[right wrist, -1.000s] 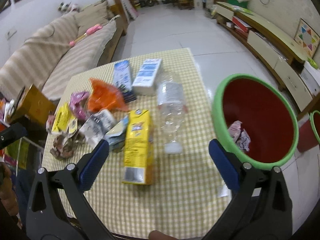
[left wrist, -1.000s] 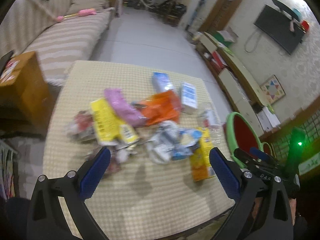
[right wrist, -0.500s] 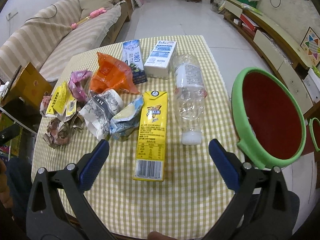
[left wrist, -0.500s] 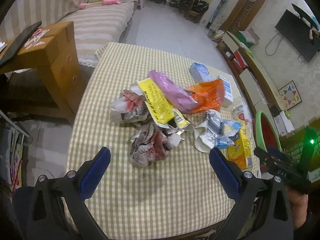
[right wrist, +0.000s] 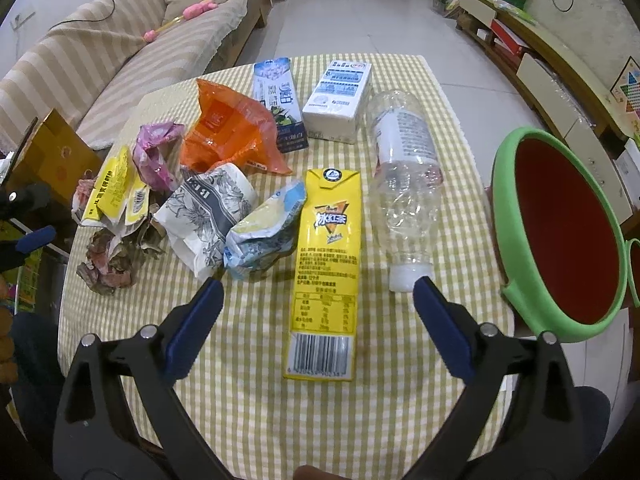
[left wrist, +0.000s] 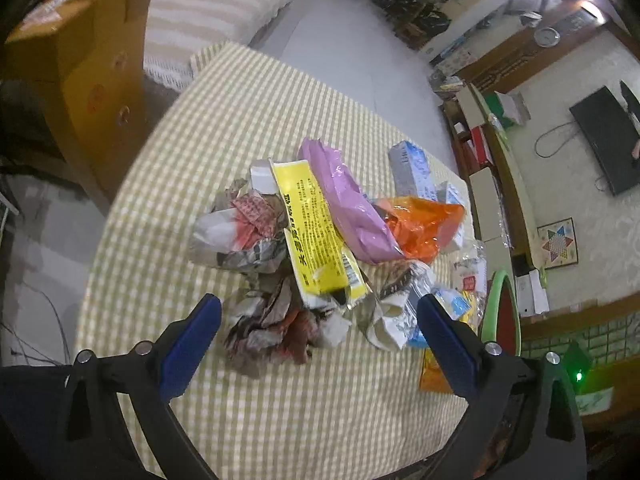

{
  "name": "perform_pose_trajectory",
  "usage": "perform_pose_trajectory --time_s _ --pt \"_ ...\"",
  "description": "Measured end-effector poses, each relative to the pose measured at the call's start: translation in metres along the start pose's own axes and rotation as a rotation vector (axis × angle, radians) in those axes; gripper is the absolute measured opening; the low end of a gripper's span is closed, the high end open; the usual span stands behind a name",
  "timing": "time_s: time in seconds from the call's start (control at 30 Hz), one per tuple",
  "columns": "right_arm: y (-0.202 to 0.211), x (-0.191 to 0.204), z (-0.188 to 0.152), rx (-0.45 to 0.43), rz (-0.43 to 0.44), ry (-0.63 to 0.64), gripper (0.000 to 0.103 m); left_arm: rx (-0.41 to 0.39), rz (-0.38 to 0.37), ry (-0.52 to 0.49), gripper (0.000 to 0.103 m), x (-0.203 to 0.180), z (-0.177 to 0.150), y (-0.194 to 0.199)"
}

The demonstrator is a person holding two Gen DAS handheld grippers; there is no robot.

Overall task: Collect trash
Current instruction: 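Grasp the yellow iced-tea carton with the right tool while the left tool grasps a yellow wrapper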

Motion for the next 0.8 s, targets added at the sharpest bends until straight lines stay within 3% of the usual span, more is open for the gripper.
perform_pose_trajectory --time_s 0.27,0.53,0.7,0.8 --pt "-0.018 0.002 0.005 0.042 0.011 -0.001 0.084 0.069 -0.023 0.075 0.075 0.001 0.013 -0.038" --pt "-0.036 0.004 0.008 0.081 0.021 -0.009 0.073 0.1 -0.013 0.087 0.057 -0.008 0.025 -0.065" --pt "-0.044 0.004 0.005 0.114 0.029 -0.006 0.057 0.124 0.006 0.074 0.036 -0.017 0.028 -0.08" --pt "-0.043 0.002 0.003 0.113 0.022 -0.007 0.037 0.123 0.014 0.075 0.027 -0.016 0.028 -0.081"
Point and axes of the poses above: each gripper's, at about its wrist camera, not at the fingertips, and y roughly against the way its jaws point, x to its left, z to its top, the point moved 1 cm from there along -y, roughly the way its jaws point, and after that the axes turned 4 degrees about -z, right-handed, at the moved point
